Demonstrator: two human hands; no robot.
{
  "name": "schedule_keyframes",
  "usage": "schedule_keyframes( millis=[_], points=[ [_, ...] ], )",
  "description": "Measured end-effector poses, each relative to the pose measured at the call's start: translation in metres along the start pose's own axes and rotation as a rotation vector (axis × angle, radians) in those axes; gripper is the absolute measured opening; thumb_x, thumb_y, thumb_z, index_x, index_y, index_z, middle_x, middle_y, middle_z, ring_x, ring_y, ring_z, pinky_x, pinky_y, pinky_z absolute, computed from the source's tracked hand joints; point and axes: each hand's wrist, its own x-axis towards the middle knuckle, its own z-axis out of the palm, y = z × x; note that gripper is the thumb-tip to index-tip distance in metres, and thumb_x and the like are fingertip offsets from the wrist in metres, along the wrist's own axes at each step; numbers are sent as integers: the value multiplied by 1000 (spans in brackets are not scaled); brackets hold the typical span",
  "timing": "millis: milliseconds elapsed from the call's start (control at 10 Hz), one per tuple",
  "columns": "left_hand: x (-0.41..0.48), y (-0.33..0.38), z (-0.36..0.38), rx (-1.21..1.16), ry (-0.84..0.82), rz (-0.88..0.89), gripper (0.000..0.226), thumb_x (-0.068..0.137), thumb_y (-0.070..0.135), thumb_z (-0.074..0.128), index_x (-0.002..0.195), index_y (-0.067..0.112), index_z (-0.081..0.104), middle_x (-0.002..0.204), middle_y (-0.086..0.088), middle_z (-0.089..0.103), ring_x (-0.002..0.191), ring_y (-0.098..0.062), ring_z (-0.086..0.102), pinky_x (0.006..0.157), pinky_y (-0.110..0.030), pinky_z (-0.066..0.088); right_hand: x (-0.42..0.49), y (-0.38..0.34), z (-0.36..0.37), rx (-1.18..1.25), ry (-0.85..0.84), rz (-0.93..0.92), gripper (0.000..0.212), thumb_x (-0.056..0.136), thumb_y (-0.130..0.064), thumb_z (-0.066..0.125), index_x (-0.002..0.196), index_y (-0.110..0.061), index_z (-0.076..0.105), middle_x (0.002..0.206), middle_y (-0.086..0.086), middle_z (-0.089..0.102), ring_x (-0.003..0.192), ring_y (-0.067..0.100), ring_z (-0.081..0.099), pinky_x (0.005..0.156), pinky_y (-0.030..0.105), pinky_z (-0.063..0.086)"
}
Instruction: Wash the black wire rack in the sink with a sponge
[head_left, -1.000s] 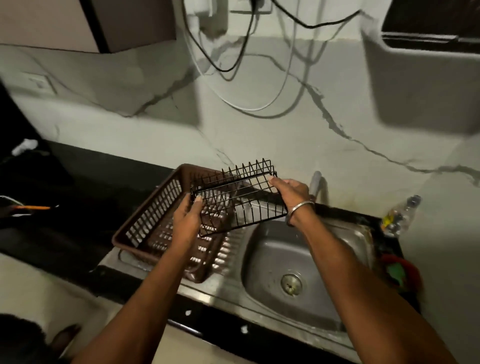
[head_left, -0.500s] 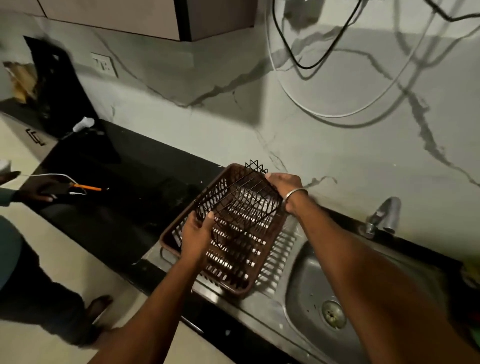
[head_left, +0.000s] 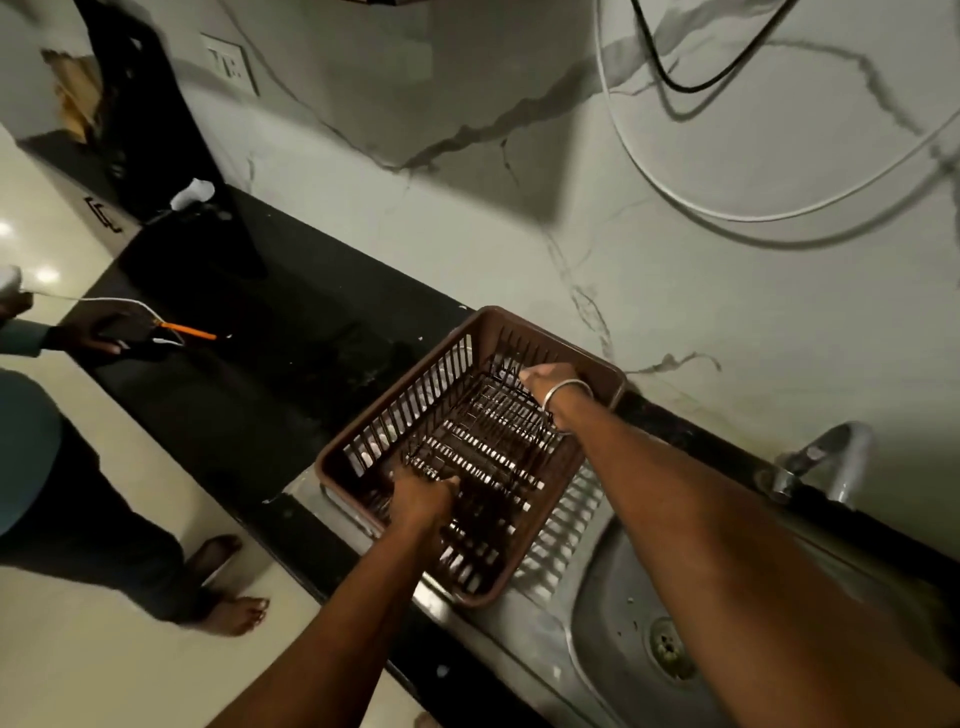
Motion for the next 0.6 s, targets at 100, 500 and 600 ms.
schedule_keyframes(
  millis=[100,500,600],
  points=[
    [5,-3,6,13,-35,-73,54,86,-3,79,127,15,49,105,-13,70,92,-31,71,76,-48,66,11,16,10,-31,-9,37,29,96,-21,75,120,-4,75,122,9,74,114,26,67,98,31,52],
    [10,8,6,-37,-44,-145,119,93,16,81,168,11,-11,143,-14,47,138,-42,51,107,-53,53,6,22,12,-90,40,8,16,95,-22,73,105,-12,81,111,9,78,108,30,70,94,35,57],
    [15,16,6,134,25,6,119,88,28,80,168,24,-7,167,-23,30,144,-45,46,112,-59,50,-8,11,12,-157,106,-105,15,95,-18,69,102,-13,81,108,8,79,104,29,72,94,37,59]
  ],
)
